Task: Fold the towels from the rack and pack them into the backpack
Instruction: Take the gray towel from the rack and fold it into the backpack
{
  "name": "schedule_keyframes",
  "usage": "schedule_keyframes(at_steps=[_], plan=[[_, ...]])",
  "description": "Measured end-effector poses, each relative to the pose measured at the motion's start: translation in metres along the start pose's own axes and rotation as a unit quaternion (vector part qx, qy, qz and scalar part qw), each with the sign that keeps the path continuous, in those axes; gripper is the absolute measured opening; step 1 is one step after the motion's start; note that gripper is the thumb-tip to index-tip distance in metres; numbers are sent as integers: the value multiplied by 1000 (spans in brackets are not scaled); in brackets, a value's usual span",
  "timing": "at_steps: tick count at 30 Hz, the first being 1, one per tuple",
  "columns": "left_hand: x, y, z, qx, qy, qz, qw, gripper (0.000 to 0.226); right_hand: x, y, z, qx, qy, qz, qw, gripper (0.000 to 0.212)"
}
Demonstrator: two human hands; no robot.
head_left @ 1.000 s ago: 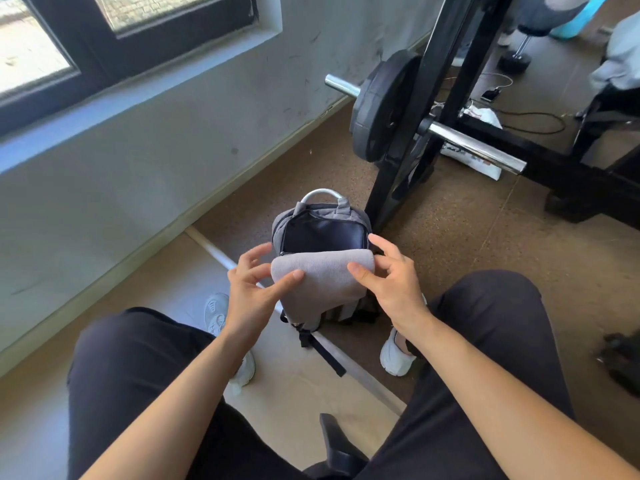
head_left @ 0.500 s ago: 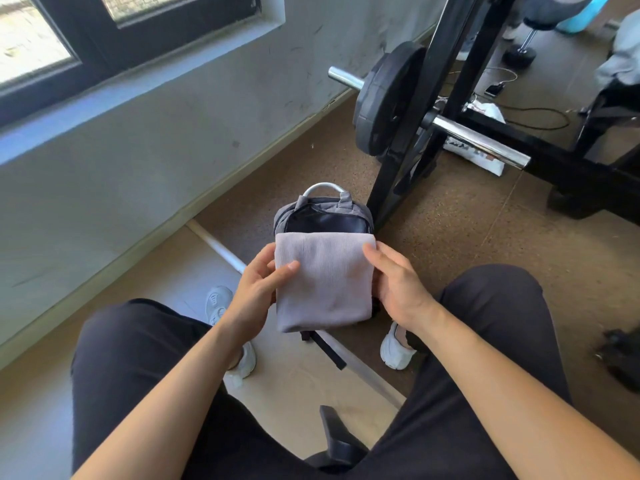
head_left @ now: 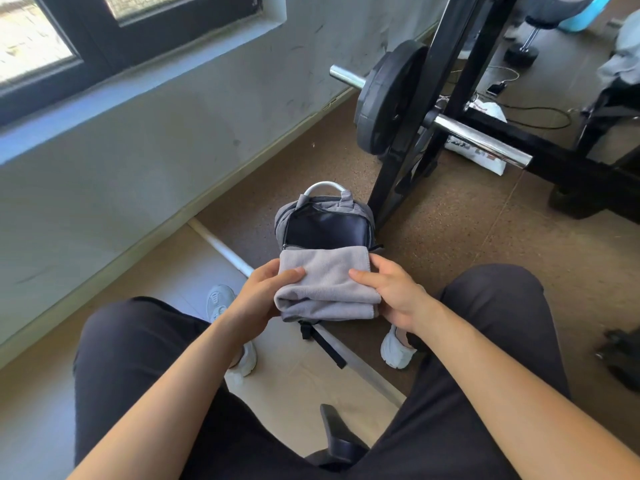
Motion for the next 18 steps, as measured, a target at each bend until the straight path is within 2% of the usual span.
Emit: schedule_keyframes(at_steps=[2,6,10,12,16,18], plan=[[0,0,1,-22,1,-10,1000,39,1,0,1,-8,4,11,1000,35],[-4,-3,6,-27,4,-37,999,67,11,1,2,-41,25,62,997,49],[-11,-4,6,-9,5,-68,998,42,21,5,6,-69,18,111,991,59],[-14,-2,5,0,20,-81,997,38,24,6,7,-68,-1,115,991,58],[-18,-3,3,25,52,-99,993,48,28,7,-1,-2,-31,111,993,44],[-21,-1,0,34,48,-102,993,39,29,9,-5,28,-71,105,992,40]])
Point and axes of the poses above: each hand's wrist, its own y-axis away from the middle knuckle, its own z-axis out of the back of the hand, x = y × z, the point moved 8 cm from there along -y, towards the middle knuckle, and after that the axes turned 4 degrees about y, right-handed, at the moved point
